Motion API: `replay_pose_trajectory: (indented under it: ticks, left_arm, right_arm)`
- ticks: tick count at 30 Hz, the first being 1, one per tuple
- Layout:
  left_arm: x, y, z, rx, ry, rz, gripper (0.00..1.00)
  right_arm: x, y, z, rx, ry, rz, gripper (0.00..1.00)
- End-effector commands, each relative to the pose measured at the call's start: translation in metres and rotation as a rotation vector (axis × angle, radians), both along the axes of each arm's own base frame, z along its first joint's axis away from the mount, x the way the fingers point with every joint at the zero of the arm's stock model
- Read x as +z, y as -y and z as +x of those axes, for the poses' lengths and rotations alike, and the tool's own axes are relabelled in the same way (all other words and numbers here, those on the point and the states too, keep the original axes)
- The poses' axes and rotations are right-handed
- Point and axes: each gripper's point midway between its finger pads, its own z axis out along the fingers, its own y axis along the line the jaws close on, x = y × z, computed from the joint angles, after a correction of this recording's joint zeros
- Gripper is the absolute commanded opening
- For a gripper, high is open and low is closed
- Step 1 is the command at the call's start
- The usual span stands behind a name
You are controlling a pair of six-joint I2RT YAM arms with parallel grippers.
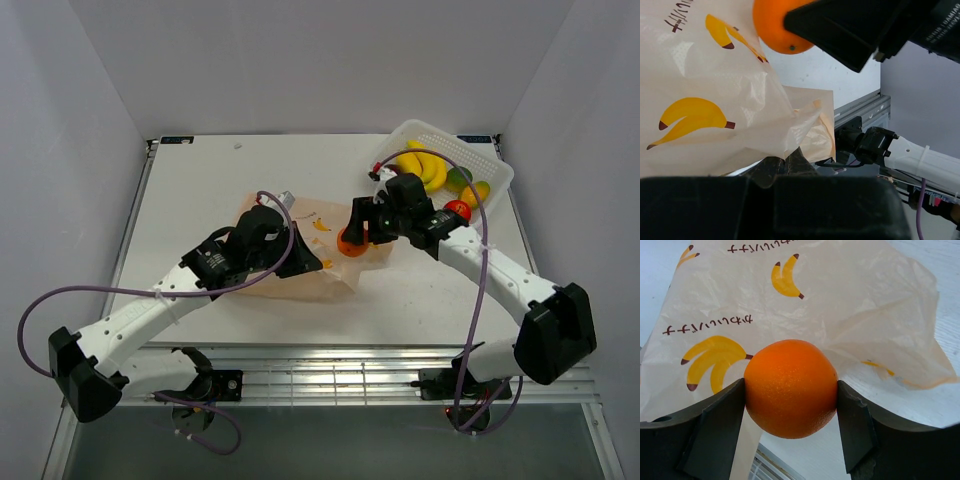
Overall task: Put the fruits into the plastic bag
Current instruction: Place the fake fruit in the plastic bag.
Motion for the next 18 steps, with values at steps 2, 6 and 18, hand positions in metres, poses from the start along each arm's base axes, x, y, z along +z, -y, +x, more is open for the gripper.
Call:
replay_pose_trajectory:
  ticks: [2, 6, 18]
  left_arm:
    - [0.014, -0.005, -0.002, 0.021, 0.033, -0.035, 0.00]
    - [0.014, -0.003, -0.004, 0.007, 0.024, -0.039, 0.00]
    - [0.026, 0.007, -0.007, -0.054, 0.034, -0.065, 0.00]
  right_arm:
    - [-0.005, 0.037, -0.009, -0.106, 0.039, -0.080, 0.08]
    - [-0.019, 0.048, -0.016, -0.125, 0.011, -0.126, 0.08]
    - [-0.010, 0.004, 0.015, -0.035, 0.045, -0.028, 0.08]
